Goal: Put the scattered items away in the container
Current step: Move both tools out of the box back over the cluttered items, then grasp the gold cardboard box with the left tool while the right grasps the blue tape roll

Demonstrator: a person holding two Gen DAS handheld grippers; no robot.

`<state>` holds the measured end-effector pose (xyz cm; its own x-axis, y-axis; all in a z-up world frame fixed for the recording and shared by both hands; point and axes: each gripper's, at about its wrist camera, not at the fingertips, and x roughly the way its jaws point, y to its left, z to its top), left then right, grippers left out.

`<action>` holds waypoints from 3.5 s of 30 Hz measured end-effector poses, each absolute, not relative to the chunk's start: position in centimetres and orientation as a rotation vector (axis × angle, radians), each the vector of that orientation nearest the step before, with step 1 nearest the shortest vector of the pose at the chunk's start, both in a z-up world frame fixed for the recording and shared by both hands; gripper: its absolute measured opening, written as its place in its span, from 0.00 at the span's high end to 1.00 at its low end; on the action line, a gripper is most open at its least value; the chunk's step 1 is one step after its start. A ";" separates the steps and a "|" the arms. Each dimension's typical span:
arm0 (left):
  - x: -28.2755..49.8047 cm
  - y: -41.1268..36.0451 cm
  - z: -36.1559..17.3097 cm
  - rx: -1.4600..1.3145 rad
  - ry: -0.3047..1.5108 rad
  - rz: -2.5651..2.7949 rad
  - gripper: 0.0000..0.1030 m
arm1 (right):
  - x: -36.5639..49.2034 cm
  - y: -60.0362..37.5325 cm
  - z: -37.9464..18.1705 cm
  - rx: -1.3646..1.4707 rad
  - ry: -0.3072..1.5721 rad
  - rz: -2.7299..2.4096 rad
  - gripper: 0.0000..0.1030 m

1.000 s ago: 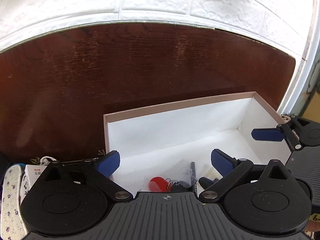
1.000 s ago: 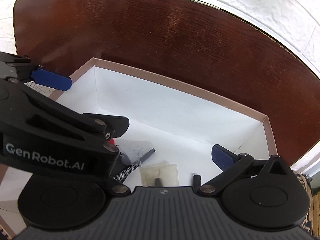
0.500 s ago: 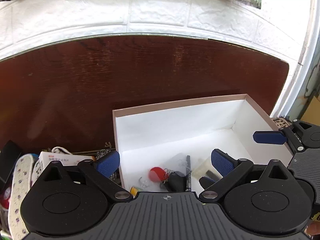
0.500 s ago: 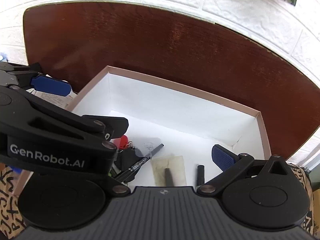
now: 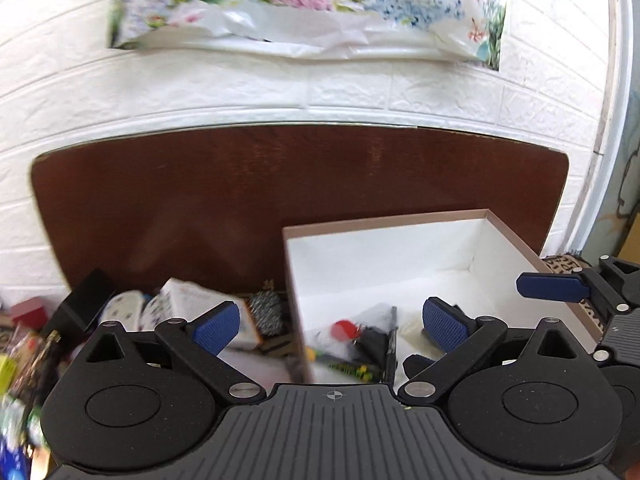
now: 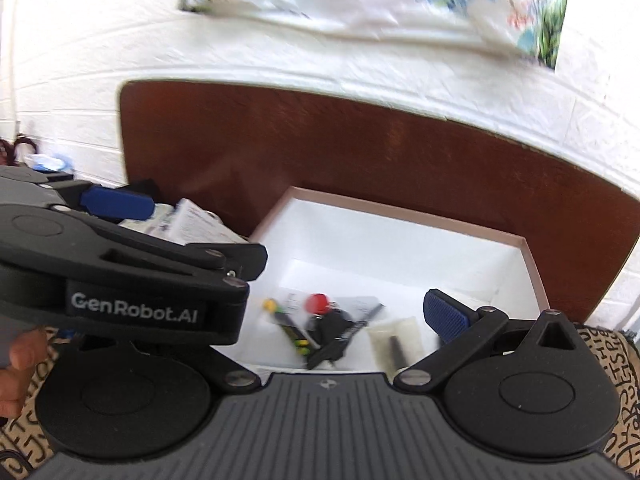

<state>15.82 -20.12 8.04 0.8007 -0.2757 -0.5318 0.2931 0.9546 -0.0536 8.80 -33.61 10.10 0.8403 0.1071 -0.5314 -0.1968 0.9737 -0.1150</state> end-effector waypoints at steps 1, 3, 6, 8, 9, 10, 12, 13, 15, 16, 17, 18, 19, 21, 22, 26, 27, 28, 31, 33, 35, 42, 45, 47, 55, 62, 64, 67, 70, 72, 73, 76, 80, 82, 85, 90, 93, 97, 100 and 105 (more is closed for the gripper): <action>15.0 -19.6 7.9 0.026 0.566 -0.299 0.00 | 8.4 -33.0 9.9 -0.172 0.536 0.166 0.00; 13.3 -18.5 7.6 0.022 0.563 -0.284 0.00 | 6.7 -32.1 9.5 -0.178 0.506 0.174 0.00; 10.9 -17.1 6.9 0.017 0.556 -0.267 0.00 | 5.2 -30.5 8.4 -0.174 0.471 0.186 0.00; 9.4 -16.1 6.3 0.013 0.556 -0.255 0.00 | 4.2 -29.3 7.5 -0.169 0.453 0.193 0.00; 8.6 -15.6 6.0 0.014 0.553 -0.250 0.00 | 3.6 -28.7 7.2 -0.165 0.446 0.196 0.00; 7.8 -15.1 5.8 0.017 0.549 -0.244 0.00 | 3.2 -28.1 6.8 -0.158 0.441 0.201 0.00; 6.2 -14.0 5.2 0.030 0.535 -0.230 0.00 | 2.2 -27.0 6.0 -0.145 0.434 0.211 0.00; 5.5 -13.5 4.9 0.036 0.529 -0.225 0.00 | 1.7 -26.4 5.7 -0.143 0.429 0.218 0.00; 4.2 -12.4 4.3 0.041 0.523 -0.214 0.00 | 0.7 -25.2 4.9 -0.141 0.421 0.227 0.00; 3.6 -11.8 4.0 0.039 0.526 -0.210 0.00 | 0.2 -24.6 4.5 -0.140 0.418 0.231 0.00; 3.1 -11.3 3.6 0.035 0.533 -0.205 0.00 | -0.2 -24.0 4.1 -0.137 0.419 0.238 0.00; 2.7 -10.6 3.2 0.028 0.542 -0.202 0.00 | -0.6 -23.4 3.7 -0.135 0.424 0.250 0.00; 2.3 -10.0 2.8 0.022 0.551 -0.198 0.00 | -1.0 -22.8 3.2 -0.133 0.429 0.263 0.00; 1.5 -8.7 1.8 0.006 0.570 -0.182 0.00 | -1.6 -21.8 2.3 -0.133 0.437 0.279 0.00; 1.1 -8.0 1.3 -0.004 0.579 -0.174 0.00 | -1.8 -21.2 1.9 -0.136 0.441 0.287 0.00; 0.0 -5.9 -0.3 -0.031 0.608 -0.154 0.00 | -2.4 -19.3 0.4 -0.134 0.466 0.328 0.00; -0.2 -5.5 -0.6 -0.036 0.613 -0.150 0.00 | -2.5 -18.8 0.0 -0.133 0.472 0.339 0.00; -0.3 -5.0 -0.8 -0.042 0.616 -0.145 0.00 | -2.7 -18.3 -0.3 -0.130 0.476 0.348 0.00; -0.6 -3.7 -1.4 -0.060 0.627 -0.137 0.00 | -2.9 -17.0 -1.0 -0.109 0.479 0.374 0.00; -0.7 -3.1 -1.7 -0.058 0.632 -0.128 0.00 | -2.9 -16.3 -1.4 -0.112 0.477 0.384 0.00; -0.7 -2.6 -2.0 -0.054 0.639 -0.126 0.00 | -2.9 -15.7 -1.7 -0.118 0.479 0.389 0.00; 0.1 -1.6 -3.0 -0.070 0.660 -0.142 0.00 | -1.7 -15.8 -2.8 -0.111 0.520 0.364 0.00; 0.6 -1.4 -3.5 -0.085 0.671 -0.147 0.00 | -1.1 -15.6 -3.2 -0.118 0.531 0.364 0.00; 1.2 -1.2 -3.9 -0.094 0.681 -0.150 0.02 | -0.6 -15.4 -3.6 -0.124 0.537 0.365 0.00; 4.2 0.9 -4.5 -0.082 0.693 -0.124 0.10 | 2.8 -14.0 -4.5 -0.124 0.565 0.397 0.03; 6.5 4.3 -4.6 -0.070 0.683 -0.031 0.11 | 5.6 -11.9 -4.7 -0.128 0.573 0.448 0.05; 7.2 5.2 -4.6 -0.062 0.683 -0.003 0.11 | 6.2 -11.4 -4.8 -0.130 0.575 0.456 0.05; 7.9 6.6 -4.5 -0.086 0.676 0.021 0.11 | 6.8 -10.9 -4.9 -0.138 0.577 0.463 0.05; 8.5 7.5 -4.7 -0.094 0.686 0.039 0.11 | 7.5 -10.5 -5.0 -0.140 0.583 0.464 0.05; 8.9 7.9 -5.0 -0.096 0.697 0.043 0.13 | 7.8 -10.4 -5.0 -0.140 0.584 0.468 0.06; 9.1 8.1 -5.2 -0.097 0.702 0.042 0.14 | 8.1 -10.3 -5.1 -0.140 0.585 0.468 0.06; 9.9 8.5 -5.6 -0.094 0.710 0.040 0.19 | 8.8 -10.0 -5.4 -0.141 0.595 0.464 0.08; 10.9 8.7 -5.9 -0.079 0.721 0.035 0.27 | 9.8 -9.5 -5.9 -0.146 0.611 0.455 0.12; 11.2 8.7 -5.9 -0.072 0.725 0.024 0.31 | 10.3 -9.2 -6.1 -0.151 0.615 0.446 0.12; 11.9 8.9 -6.3 -0.092 0.757 0.010 0.33 | 11.1 -9.0 -6.3 -0.142 0.626 0.446 0.15; 12.6 9.4 -7.1 -0.124 0.784 0.009 0.33 | 12.1 -8.6 -6.7 -0.145 0.638 0.439 0.22; 12.7 9.5 -7.1 -0.127 0.783 0.005 0.36 | 12.6 -8.5 -6.9 -0.149 0.641 0.434 0.23; 13.0 9.7 -7.1 -0.122 0.786 0.006 0.46 | 13.3 -8.1 -7.1 -0.155 0.636 0.436 0.23; 13.1 9.8 -7.2 -0.121 0.792 0.008 0.57 | 13.7 -7.7 -7.4 -0.163 0.640 0.443 0.31; 12.9 9.7 -7.2 -0.103 0.804 -0.009 0.75 | 13.6 -7.9 -7.4 -0.158 0.650 0.447 0.40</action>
<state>12.89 9.71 -7.16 0.6944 -0.0475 -0.7181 -0.0305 0.9950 -0.0953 13.56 -7.89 -7.40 0.7056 0.3514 -0.6153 -0.4485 0.8938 -0.0038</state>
